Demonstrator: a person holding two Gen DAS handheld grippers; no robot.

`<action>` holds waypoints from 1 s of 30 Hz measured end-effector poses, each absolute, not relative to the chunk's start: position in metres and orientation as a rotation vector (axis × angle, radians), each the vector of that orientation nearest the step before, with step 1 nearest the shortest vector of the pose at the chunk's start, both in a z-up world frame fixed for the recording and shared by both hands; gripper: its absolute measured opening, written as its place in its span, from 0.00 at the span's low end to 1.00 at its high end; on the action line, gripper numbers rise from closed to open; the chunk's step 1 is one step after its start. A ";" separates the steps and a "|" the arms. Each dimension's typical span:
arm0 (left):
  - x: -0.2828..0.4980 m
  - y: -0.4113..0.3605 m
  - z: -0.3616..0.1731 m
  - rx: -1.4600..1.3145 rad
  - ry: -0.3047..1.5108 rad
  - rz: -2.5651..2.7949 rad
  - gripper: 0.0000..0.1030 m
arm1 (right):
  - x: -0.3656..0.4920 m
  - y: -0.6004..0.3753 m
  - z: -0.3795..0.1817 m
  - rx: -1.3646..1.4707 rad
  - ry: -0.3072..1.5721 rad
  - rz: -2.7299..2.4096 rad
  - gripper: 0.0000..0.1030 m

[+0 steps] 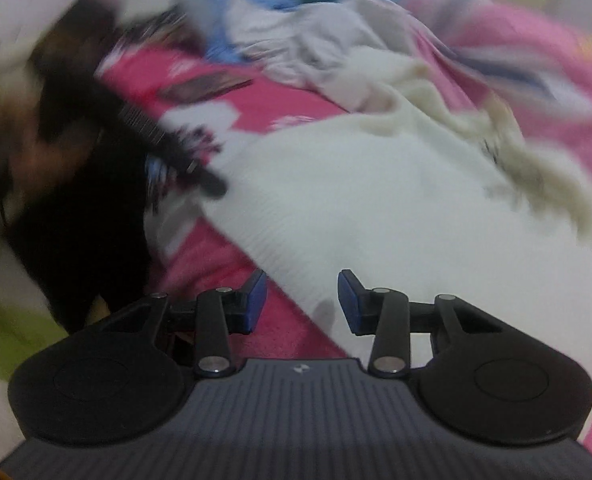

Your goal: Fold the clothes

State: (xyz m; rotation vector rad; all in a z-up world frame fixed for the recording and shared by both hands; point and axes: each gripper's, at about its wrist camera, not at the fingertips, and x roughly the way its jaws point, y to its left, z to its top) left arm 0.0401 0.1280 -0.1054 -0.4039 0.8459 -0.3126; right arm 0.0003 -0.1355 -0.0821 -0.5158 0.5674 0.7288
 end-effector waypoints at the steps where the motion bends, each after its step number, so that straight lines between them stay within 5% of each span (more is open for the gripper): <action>1: 0.039 0.127 -0.104 -0.393 0.842 -0.306 0.19 | -0.003 -0.128 -0.088 -0.595 0.538 0.729 0.35; 5: 0.032 0.122 -0.092 -0.318 0.790 -0.295 0.20 | -0.010 -0.121 -0.105 -0.779 0.494 0.699 0.18; 6: 0.030 0.122 -0.089 -0.296 0.772 -0.294 0.20 | -0.010 -0.123 -0.100 -0.763 0.488 0.694 0.07; 11: 0.020 0.113 -0.072 -0.206 0.688 -0.365 0.38 | 0.005 -0.140 -0.075 -0.575 0.505 0.687 0.04; 19: 0.005 0.045 -0.069 0.122 0.611 -0.515 0.45 | 0.036 -0.166 -0.060 -0.212 0.627 0.734 0.04; 24: 0.006 0.015 -0.078 0.294 0.542 -0.459 0.37 | 0.041 -0.171 -0.062 -0.158 0.632 0.735 0.04; 30: 0.018 0.001 -0.083 0.334 0.528 -0.416 0.10 | 0.040 -0.172 -0.067 -0.154 0.615 0.730 0.04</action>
